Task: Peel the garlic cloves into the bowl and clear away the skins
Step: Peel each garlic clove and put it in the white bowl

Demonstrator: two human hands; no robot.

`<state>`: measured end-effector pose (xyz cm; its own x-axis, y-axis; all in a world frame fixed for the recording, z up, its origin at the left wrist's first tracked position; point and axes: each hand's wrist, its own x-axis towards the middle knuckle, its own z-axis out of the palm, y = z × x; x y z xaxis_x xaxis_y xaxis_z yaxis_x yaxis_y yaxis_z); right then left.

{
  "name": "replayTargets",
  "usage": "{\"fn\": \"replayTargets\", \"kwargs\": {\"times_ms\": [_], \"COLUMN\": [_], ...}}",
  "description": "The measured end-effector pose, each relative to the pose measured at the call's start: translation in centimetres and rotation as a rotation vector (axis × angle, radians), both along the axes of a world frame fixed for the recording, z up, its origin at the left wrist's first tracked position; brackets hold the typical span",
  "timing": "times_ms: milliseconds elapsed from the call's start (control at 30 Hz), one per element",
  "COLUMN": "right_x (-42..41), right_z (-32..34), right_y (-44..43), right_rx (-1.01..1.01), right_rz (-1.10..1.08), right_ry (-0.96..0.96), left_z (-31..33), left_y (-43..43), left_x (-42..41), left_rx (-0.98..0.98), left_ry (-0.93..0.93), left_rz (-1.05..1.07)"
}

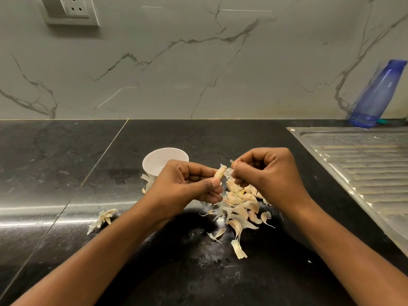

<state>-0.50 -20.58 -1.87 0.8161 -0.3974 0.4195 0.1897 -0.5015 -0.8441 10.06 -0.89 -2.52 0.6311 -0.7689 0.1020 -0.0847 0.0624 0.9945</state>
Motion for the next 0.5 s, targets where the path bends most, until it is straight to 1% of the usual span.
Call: {"fn": "replayTargets", "kwargs": {"times_ms": [100,167,267,500], "right_x": [-0.14,-0.22,-0.12,-0.31], "right_z": [0.33,0.31,-0.02,0.15], "right_y": [-1.15,-1.13,-0.65,-0.50], "right_rx": [0.027,-0.010,-0.054,-0.017], "right_rz": [-0.076,-0.029,0.062,0.214], "right_ry": [-0.024,0.025,0.106,0.102], "left_z": [0.36,0.46,0.27,0.08], "left_y": [0.28,0.40,0.34,0.27], "left_x": [0.14,0.24,0.46,0.43], "left_rx": [0.008,0.006,0.020,0.032], "left_ry": [0.074,0.116,0.129,0.071], "left_rz": [-0.002,0.001,0.003,0.056]}}
